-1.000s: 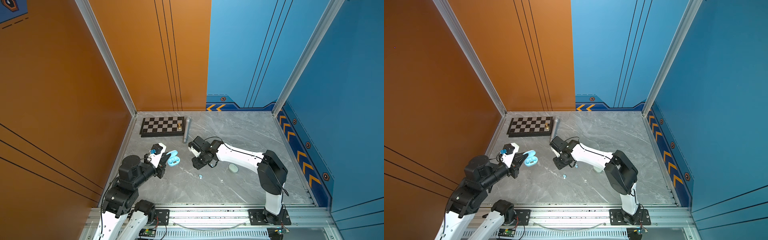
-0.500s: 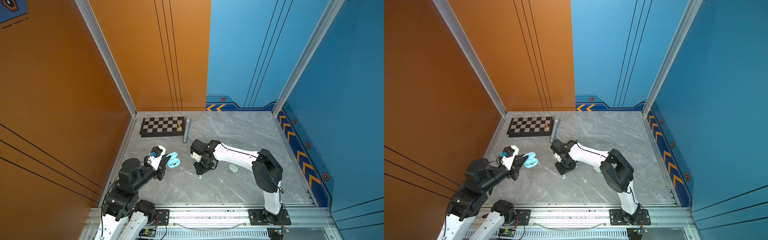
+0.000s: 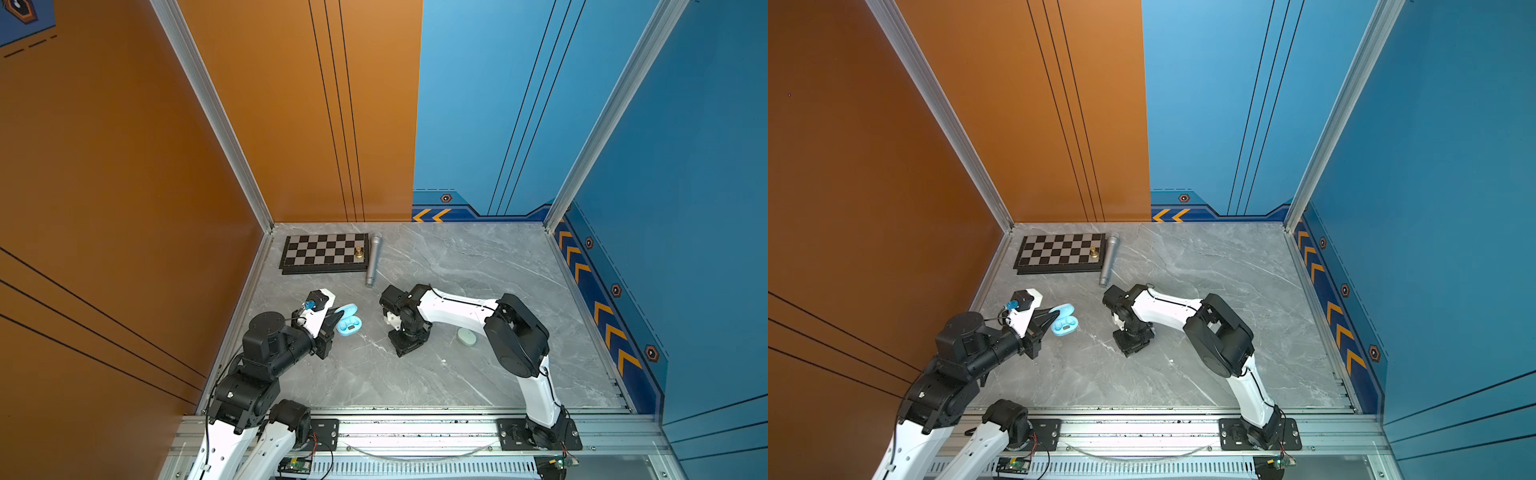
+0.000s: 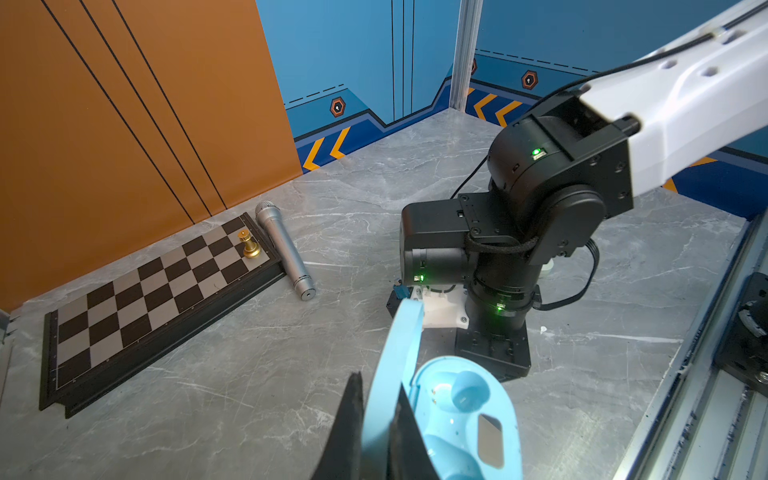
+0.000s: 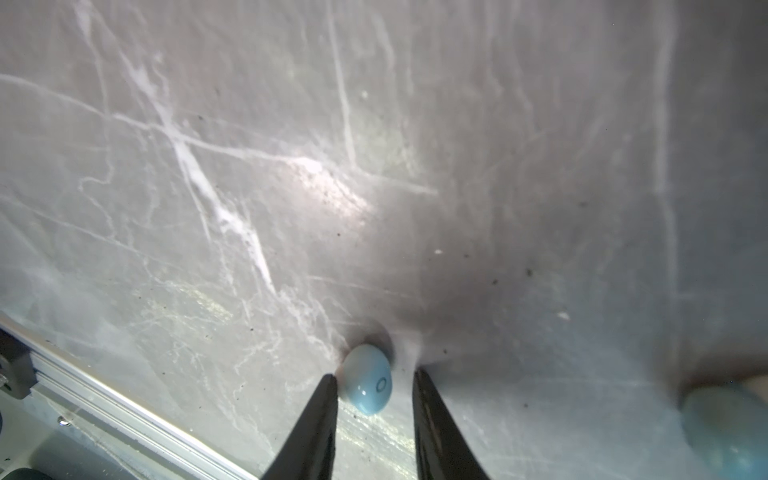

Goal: Insert the wireless bluetooth earbuds into the charging case
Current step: 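Close the right gripper on the pale blue earbud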

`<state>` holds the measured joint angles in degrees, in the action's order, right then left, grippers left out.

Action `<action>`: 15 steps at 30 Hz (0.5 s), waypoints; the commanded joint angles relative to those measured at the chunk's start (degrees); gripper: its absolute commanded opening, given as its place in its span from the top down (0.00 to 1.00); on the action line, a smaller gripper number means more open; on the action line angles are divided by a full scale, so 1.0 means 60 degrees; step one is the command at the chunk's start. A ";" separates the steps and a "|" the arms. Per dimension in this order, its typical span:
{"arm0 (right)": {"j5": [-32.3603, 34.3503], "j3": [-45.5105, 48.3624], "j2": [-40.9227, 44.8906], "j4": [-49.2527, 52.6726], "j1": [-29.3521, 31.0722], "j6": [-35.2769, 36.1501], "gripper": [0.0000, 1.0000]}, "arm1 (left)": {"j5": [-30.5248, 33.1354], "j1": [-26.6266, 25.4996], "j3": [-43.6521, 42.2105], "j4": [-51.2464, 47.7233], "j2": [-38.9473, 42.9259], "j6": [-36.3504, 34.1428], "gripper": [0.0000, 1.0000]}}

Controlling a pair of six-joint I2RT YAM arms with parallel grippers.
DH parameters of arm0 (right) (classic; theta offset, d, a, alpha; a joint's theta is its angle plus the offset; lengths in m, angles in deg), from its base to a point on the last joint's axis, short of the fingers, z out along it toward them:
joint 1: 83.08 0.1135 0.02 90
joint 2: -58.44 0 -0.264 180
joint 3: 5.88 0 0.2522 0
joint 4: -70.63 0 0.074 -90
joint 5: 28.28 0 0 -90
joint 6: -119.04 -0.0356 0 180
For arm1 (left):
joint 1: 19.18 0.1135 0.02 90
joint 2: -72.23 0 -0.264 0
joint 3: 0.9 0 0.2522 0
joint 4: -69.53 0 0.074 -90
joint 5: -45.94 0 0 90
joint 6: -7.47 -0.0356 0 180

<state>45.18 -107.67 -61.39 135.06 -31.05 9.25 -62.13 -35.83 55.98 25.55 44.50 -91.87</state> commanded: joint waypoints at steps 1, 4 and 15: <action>-0.0013 -0.0233 -0.0342 0.0243 -0.0087 -0.0230 0.67 | -0.0167 -0.0112 0.0098 0.0200 -0.0045 -0.0025 1.00; -0.0069 -0.0352 -0.0415 0.0241 -0.0137 -0.0304 0.67 | -0.0154 -0.0126 0.0099 0.0204 -0.0052 -0.0057 1.00; -0.0261 -0.0309 -0.0585 0.0253 -0.0143 -0.0495 0.75 | -0.0106 -0.0156 0.0007 0.0199 0.0043 -0.0084 1.00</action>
<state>43.70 -109.29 -62.75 135.37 -31.79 7.15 -62.13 -36.15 55.98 25.58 44.26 -91.92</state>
